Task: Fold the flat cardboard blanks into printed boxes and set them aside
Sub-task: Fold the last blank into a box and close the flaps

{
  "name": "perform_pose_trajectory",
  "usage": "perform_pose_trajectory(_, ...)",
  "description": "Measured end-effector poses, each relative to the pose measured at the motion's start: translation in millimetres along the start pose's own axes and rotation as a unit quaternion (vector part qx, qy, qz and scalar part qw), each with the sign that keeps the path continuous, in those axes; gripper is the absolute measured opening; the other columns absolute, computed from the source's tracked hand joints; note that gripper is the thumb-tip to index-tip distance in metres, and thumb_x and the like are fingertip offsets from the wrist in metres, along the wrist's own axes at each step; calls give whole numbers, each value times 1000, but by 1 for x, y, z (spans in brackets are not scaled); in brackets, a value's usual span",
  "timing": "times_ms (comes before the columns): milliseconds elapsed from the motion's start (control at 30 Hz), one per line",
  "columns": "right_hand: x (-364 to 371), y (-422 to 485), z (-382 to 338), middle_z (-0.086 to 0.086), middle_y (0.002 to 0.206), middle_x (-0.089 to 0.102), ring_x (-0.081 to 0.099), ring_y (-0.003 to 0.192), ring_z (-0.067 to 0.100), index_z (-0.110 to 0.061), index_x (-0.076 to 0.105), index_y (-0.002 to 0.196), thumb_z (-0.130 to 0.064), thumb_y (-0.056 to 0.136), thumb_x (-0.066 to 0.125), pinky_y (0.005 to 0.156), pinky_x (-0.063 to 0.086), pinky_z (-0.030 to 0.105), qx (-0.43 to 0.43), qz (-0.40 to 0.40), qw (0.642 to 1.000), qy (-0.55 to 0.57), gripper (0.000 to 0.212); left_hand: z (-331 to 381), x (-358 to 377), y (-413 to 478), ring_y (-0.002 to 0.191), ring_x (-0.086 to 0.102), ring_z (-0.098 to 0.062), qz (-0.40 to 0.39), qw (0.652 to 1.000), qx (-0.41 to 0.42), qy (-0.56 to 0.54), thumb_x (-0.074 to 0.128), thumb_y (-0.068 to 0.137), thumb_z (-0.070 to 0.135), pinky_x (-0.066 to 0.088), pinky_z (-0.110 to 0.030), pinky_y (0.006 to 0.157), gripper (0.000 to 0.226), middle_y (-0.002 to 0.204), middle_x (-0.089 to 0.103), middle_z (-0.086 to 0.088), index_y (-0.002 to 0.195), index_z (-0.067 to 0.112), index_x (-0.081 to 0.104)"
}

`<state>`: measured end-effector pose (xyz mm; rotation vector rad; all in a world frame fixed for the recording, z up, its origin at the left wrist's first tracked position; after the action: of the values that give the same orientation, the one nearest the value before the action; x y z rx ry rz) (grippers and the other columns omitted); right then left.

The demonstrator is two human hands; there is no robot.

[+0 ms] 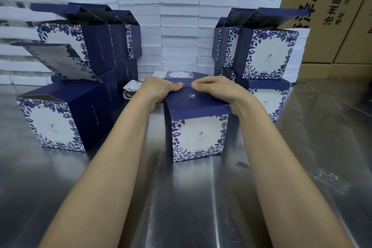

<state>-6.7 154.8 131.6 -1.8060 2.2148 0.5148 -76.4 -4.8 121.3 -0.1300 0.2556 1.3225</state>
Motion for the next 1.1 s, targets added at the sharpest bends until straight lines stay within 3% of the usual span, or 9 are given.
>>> perform_pose_trajectory(167,9,-16,8,-11,123,64,65,109,10,-34,66,117,-41,66,79,93,51,29,18,-191,981,18,53,7,-27,5,67,55,-14,106,985,112,72,70,88,25,42,-24,64,16,69,64,2,79,12,73)
perform_pose_trajectory(233,3,-10,14,-14,115,65,64,100,5,-35,67,114,-41,74,78,84,51,24,19,-120,993,-9,42,23,-28,5,71,56,-11,67,977,164,117,65,91,32,42,-24,69,21,70,65,7,77,18,71)
perform_pose_trajectory(333,-9,2,7,-15,93,61,57,90,5,-21,74,101,-32,87,70,68,40,11,-62,24,997,-32,18,31,-8,-3,96,62,-5,-119,955,151,224,66,79,62,44,-24,93,36,105,72,9,89,29,76)
perform_pose_trajectory(433,-12,4,2,-14,108,63,57,107,-1,-22,78,92,-33,89,67,83,36,7,-119,54,990,-45,16,31,2,-11,117,55,-7,-182,897,186,356,76,74,53,36,-22,97,41,122,65,12,111,36,70)
perform_pose_trajectory(600,-2,-1,1,-12,111,70,60,105,-10,-20,78,96,-20,80,78,87,45,7,-159,-35,985,-52,17,34,0,-9,109,54,3,-146,900,242,331,75,83,29,35,-14,90,32,115,67,16,114,30,71)
perform_pose_trajectory(700,-8,-4,-11,-7,93,75,67,89,3,-15,78,96,-19,85,73,84,52,20,-196,34,979,-37,12,39,-2,-9,87,58,8,-116,908,274,295,71,88,27,39,-6,75,20,95,70,20,107,32,74)
perform_pose_trajectory(800,-18,-5,-25,-11,79,73,64,76,1,-13,77,92,-19,89,68,76,51,21,-250,121,960,-43,11,52,-4,-13,92,64,-2,-52,914,317,246,64,93,27,48,-25,80,15,91,72,19,102,27,76)
perform_pose_trajectory(967,-17,-8,-29,-10,79,71,64,77,10,-15,76,89,-23,89,66,75,51,31,-288,253,916,-118,13,62,-2,-25,90,60,-20,124,874,353,311,57,94,36,30,-30,66,18,86,72,6,97,32,75)
perform_pose_trajectory(1100,-16,-5,-20,-16,84,67,63,84,12,-22,73,93,-29,92,61,78,51,43,-275,248,919,-134,14,58,5,-25,94,62,-19,111,874,350,318,56,95,37,44,-33,73,19,90,74,9,100,35,74)
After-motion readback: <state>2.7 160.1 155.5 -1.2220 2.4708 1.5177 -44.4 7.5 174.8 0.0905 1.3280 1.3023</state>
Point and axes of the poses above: each hand's wrist, its own y-axis towards the middle knuckle, its own x-axis out of the palm, z = x × y, the point moved 7 cm from there along y, towards the middle knuckle
